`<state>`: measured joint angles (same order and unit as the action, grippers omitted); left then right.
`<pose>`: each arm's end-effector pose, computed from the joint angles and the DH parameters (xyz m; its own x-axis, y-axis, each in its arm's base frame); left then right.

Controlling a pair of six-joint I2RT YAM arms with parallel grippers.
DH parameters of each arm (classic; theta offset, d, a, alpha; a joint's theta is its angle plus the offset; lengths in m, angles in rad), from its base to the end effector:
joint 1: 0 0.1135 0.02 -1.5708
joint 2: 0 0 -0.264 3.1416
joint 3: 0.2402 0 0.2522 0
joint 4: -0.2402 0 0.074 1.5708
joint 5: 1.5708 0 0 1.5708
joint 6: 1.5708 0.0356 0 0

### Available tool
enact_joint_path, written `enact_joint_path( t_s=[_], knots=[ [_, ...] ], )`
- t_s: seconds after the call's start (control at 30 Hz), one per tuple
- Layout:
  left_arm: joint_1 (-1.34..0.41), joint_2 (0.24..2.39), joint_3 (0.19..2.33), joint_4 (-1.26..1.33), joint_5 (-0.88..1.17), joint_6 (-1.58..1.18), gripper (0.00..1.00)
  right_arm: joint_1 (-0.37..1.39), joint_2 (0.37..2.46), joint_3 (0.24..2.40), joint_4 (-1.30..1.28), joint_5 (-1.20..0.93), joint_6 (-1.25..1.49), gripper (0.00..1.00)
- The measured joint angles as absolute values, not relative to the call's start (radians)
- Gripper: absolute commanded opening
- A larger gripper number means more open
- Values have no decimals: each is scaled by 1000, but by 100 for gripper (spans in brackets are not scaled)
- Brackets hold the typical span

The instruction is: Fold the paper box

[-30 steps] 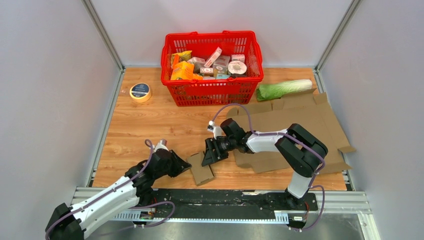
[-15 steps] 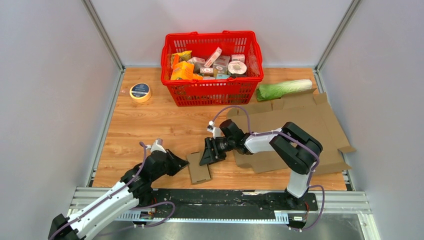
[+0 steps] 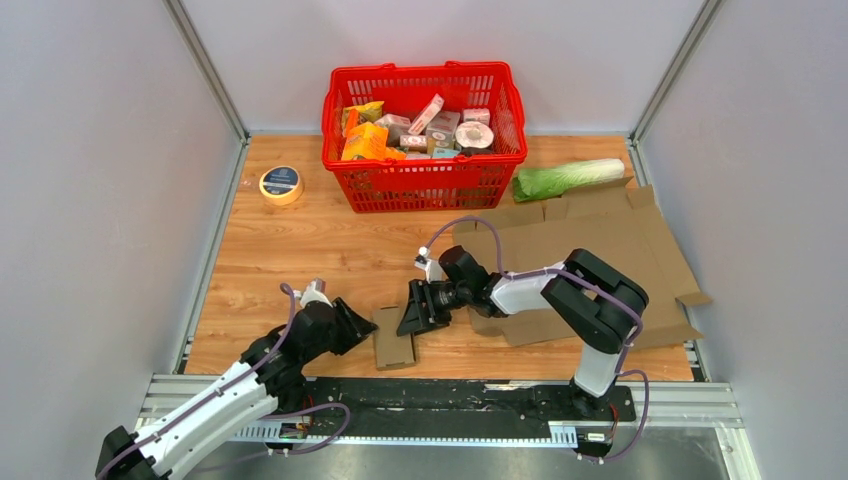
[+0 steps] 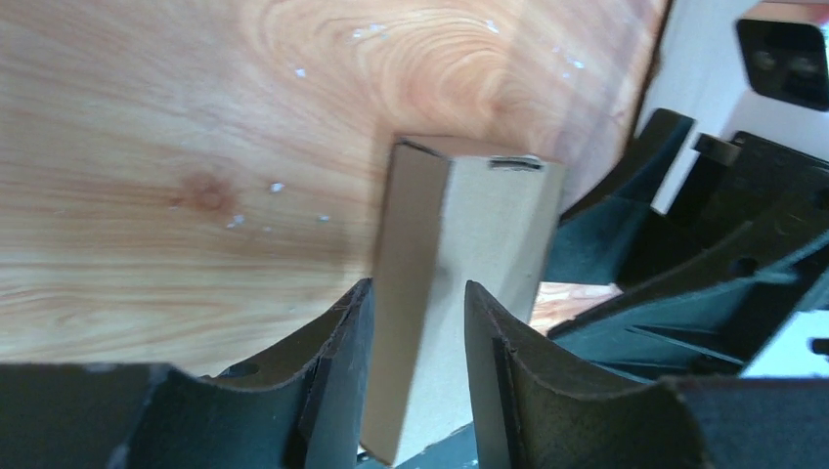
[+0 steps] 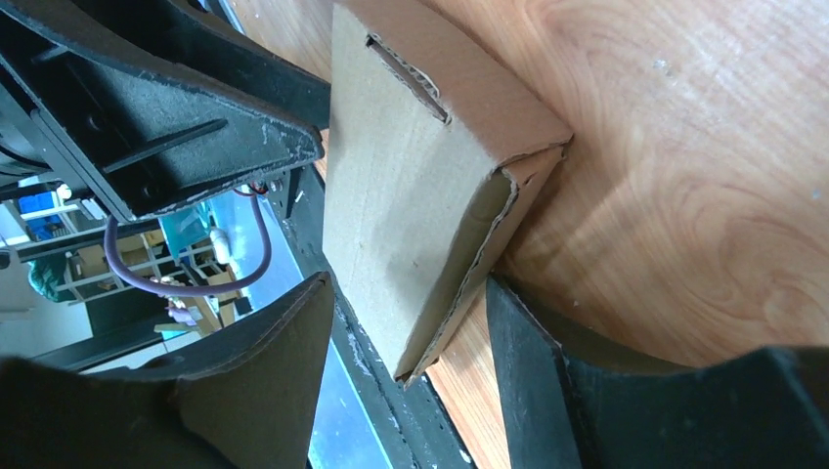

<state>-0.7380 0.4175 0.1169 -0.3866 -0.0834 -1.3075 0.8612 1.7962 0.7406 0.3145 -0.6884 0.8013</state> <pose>0.0871 -0.0752 0.1359 -0.7235 -0.6426 -0.2522 -0.2910 0.6153 -0.7326 0.1958 0.2626 0.1187 -0.9462 -0.2503 -0.2052 -0.3042 0.4706 0.8283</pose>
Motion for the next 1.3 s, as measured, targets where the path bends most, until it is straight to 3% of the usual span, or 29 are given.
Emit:
enact_joint_path(
  t_s=[0.27, 0.47, 0.7, 0.9, 1.3],
  knots=[
    [-738, 456, 139, -463, -111, -1277, 43, 865, 1789, 742, 279, -679, 760, 63],
    [-738, 565, 150, -368, -88, -1282, 28, 863, 1789, 752, 262, -687, 751, 65],
    [-738, 518, 130, -343, -83, -1301, 7, 862, 1789, 752, 260, -688, 752, 66],
    [-738, 503, 125, -345, -83, -1313, 0, 853, 1775, 732, 281, -682, 764, 68],
    [-738, 627, 174, -338, -72, -1325, 2, 847, 1768, 714, 308, -670, 789, 68]
  ],
)
